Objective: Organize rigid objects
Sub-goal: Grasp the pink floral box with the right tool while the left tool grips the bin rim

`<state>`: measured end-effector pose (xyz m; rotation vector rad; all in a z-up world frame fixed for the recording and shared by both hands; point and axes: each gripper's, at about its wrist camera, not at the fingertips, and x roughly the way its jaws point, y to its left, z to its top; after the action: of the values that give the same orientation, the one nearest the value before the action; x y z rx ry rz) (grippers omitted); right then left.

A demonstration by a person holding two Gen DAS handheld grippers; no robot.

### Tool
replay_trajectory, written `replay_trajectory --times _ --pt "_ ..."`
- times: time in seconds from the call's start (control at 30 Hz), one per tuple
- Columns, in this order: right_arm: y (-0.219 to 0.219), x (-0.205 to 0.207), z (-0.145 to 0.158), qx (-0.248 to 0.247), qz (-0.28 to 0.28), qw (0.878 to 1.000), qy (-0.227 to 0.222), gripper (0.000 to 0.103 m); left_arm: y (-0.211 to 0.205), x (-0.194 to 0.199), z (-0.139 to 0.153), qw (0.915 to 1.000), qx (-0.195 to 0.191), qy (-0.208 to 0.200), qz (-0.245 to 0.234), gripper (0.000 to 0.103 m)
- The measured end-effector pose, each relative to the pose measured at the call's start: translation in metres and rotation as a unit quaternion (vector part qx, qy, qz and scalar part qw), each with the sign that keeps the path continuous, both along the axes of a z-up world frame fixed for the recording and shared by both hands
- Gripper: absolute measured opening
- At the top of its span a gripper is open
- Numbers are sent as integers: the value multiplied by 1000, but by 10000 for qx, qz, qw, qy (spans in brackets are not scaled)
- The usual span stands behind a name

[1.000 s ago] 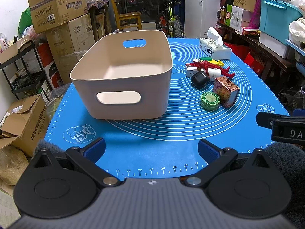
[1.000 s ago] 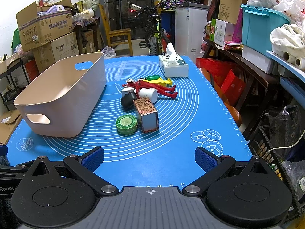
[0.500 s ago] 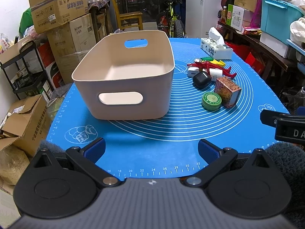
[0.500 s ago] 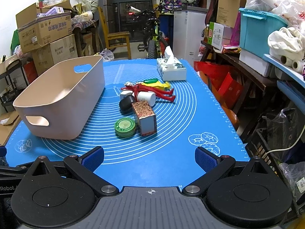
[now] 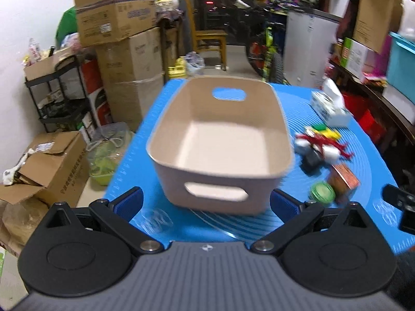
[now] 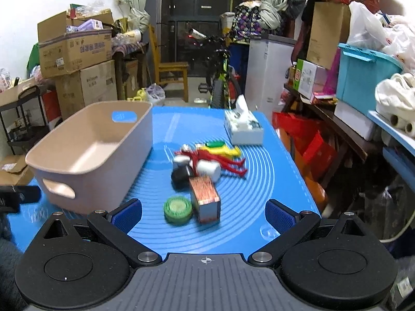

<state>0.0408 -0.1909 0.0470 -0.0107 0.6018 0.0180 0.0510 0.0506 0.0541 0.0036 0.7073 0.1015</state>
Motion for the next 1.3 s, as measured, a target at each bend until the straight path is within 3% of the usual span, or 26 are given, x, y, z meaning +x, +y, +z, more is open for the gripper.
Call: replay_trajectory --times 0.23,0.47,0.67,0.83,1.1,1.17,1.3 --pt "-3 45 2 51 -89 9999 -40 101 30 42 12 9993 205 -106 307 103" --pt "-7 90 -16 -51 -91 9998 196 100 43 96 6 9976 632 228 190 103" --pt "-15 125 -40 43 -135 9979 628 99 56 131 -8 9974 525 490 107 103" --pt "-21 149 -56 225 -38 9942 1052 92 77 156 -27 9947 70 965 354 102" --pt "-13 172 -76 227 56 9898 1403 87 83 168 -37 9920 54 1238 226 101" --pt "-9 175 -80 171 82 9887 1486 85 86 171 -41 9898 97 1404 227 86" --pt "-2 180 -86 68 106 9858 1675 81 88 176 -46 9862 -23 1650 134 76"
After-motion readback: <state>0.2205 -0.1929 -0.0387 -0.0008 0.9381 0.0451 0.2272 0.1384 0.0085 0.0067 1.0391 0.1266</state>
